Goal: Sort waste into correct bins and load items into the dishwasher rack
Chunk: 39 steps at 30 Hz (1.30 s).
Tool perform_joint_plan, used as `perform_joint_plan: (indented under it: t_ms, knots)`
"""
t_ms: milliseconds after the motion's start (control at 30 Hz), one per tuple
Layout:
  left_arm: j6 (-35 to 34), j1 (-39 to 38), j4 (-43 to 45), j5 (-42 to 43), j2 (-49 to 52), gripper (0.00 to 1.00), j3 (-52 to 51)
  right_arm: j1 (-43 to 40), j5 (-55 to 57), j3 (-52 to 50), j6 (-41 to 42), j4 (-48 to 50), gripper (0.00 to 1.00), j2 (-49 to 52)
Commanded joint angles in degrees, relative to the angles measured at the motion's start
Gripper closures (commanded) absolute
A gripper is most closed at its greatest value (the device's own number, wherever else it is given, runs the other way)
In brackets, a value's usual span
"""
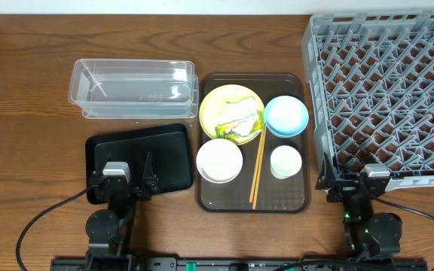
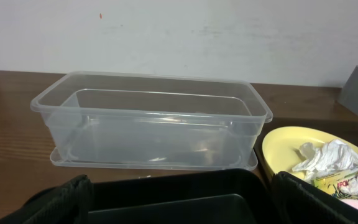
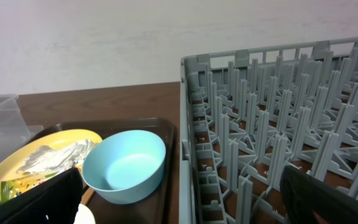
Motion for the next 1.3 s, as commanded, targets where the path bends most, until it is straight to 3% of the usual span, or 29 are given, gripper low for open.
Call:
perform_joint_plan:
  t_ms: [0,867,1000,1267]
  knots:
    - [0.7,0.2,-2.0,-0.5,0.0,0.06,-1.0,-0.3,-0.4,-0.1,-0.4,-0.3,0.01,0.0]
    - [0.7,0.3,-1.9,-0.3,0.0,0.06,-1.0,-0.3,-0.7,-0.1,-0.3,-0.3,0.01,0.1]
    - [-5.4,0.3,-2.0,-0.2,0.4,0.06,0.0,-0.3,-3.4,0.3,0.2,-0.3,0.01,0.1]
    - [-6.2,0.2,-12.9,0.0,10.4,0.06,11.0,-0.3,-0.2,6.9,0.2,-7.4,0.01,4.1]
